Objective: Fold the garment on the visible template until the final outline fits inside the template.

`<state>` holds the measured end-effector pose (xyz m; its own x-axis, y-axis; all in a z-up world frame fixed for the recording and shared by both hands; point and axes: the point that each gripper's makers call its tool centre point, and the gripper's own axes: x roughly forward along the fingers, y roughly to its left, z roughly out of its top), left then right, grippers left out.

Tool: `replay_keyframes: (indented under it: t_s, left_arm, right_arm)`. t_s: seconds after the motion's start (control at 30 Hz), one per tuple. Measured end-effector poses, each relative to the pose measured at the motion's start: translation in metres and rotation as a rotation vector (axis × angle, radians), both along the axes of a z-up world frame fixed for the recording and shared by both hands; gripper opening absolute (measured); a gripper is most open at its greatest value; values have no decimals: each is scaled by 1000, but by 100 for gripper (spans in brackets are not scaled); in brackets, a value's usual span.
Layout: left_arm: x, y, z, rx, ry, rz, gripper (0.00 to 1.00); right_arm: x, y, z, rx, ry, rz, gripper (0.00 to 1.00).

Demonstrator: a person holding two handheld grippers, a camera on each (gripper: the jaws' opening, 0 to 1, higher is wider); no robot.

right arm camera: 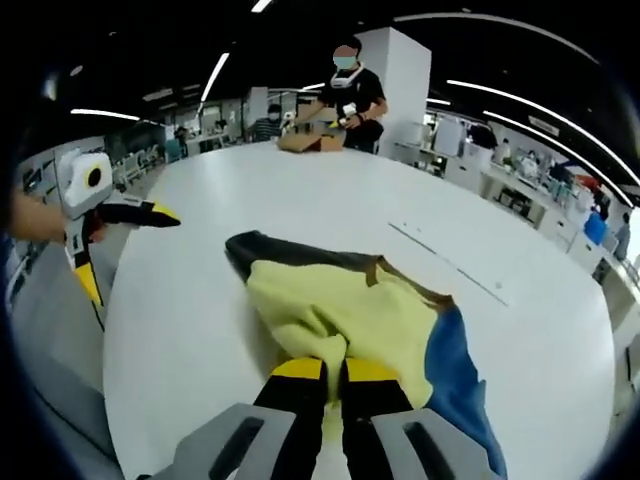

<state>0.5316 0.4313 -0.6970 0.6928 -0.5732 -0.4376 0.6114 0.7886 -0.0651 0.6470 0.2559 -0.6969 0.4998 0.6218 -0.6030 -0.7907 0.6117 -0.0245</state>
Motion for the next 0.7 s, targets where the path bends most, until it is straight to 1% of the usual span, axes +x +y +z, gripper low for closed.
replay_keyframes:
  t_s: [0.17,0.2,0.23,0.27,0.3,0.33,0.37,0.47,0.57,0.7]
  left_arm:
    - [1,0,0,-2,-1,2,94]
    - [1,0,1,-3,-2,3,93]
    - [1,0,1,-5,-2,2,93]
    - [1,-1,1,-5,-2,0,92]
    - [2,-1,1,-5,-1,0,92]
    - [2,-1,0,-3,0,0,91]
    - [2,-1,0,-3,0,-1,91]
    - [3,-2,0,-8,0,-2,89]
    - [5,-3,-1,-12,-2,0,87]
    - [8,-5,-1,-19,2,-5,84]
  right_arm:
    - [17,-1,12,69,19,-76,0]
    - [20,0,15,94,24,-95,0]
    - [24,1,19,140,46,-126,0]
    - [25,1,20,155,58,-139,0]
    - [31,1,24,194,82,-174,0]
    - [35,0,26,210,84,-192,0]
    - [40,-1,28,200,79,-199,0]
    - [50,-1,31,201,78,-222,0]
    - [59,0,30,207,92,-254,0]
    - [69,1,30,234,129,-303,0]
